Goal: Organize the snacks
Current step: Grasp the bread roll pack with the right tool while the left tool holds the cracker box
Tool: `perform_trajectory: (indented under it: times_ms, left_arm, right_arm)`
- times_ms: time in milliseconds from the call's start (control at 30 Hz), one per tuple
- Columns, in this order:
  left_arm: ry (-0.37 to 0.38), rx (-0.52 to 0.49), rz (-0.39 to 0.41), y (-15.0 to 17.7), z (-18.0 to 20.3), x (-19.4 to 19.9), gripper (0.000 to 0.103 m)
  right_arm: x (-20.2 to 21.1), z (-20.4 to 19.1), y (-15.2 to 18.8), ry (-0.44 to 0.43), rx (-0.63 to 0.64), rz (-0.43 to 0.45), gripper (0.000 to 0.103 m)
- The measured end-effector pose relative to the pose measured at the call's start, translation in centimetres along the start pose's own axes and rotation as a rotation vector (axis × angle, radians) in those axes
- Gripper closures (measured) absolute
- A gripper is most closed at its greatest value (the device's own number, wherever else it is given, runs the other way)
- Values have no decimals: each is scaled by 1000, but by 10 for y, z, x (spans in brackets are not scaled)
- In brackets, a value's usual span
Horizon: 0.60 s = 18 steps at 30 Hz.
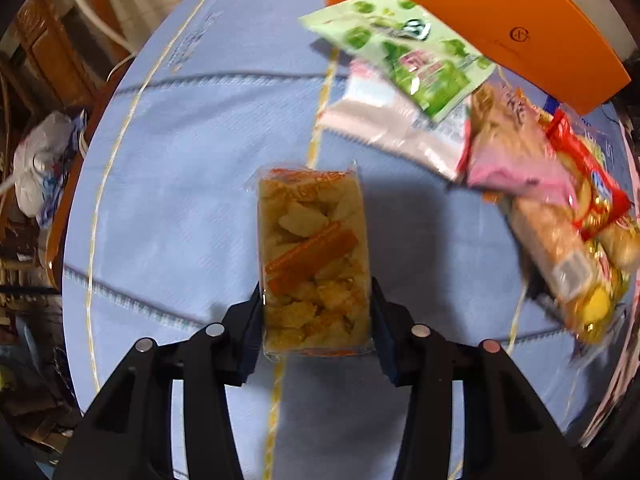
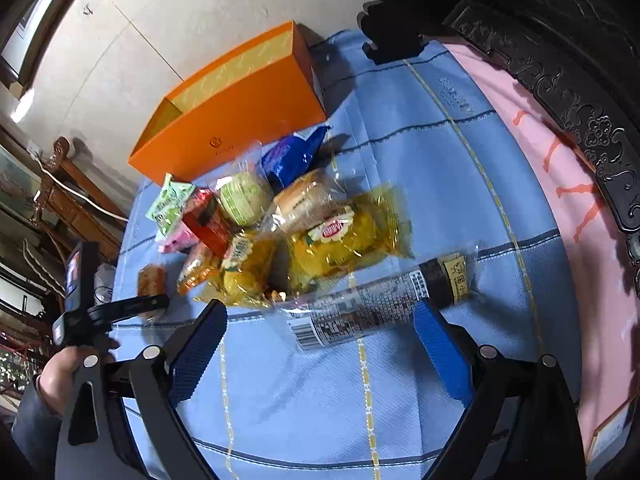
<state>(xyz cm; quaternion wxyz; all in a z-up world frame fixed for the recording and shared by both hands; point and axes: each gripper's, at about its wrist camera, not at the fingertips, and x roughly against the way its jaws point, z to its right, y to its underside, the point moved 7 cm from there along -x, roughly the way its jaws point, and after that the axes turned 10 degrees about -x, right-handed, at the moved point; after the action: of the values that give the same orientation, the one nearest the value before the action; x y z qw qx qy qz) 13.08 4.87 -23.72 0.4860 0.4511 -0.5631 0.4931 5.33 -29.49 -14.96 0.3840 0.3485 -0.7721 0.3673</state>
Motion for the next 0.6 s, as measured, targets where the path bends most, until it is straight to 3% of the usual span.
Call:
perform_trajectory:
  times_ms: [167, 300, 467, 600]
  left_arm:
    - [32, 15, 17, 27, -20, 11, 57]
    - [12, -21, 56, 36, -25, 27, 57]
    - [16, -56, 86, 37, -15, 47, 57]
    - [33, -43, 74, 27, -10, 38, 57]
  right_arm:
    - [-8, -1, 5, 8, 12, -29, 8]
    - [-14, -3, 4, 6, 6, -34, 8]
    - [-15, -13, -20, 30, 28, 2, 8]
    - [-31, -28, -47, 94, 79, 1, 8]
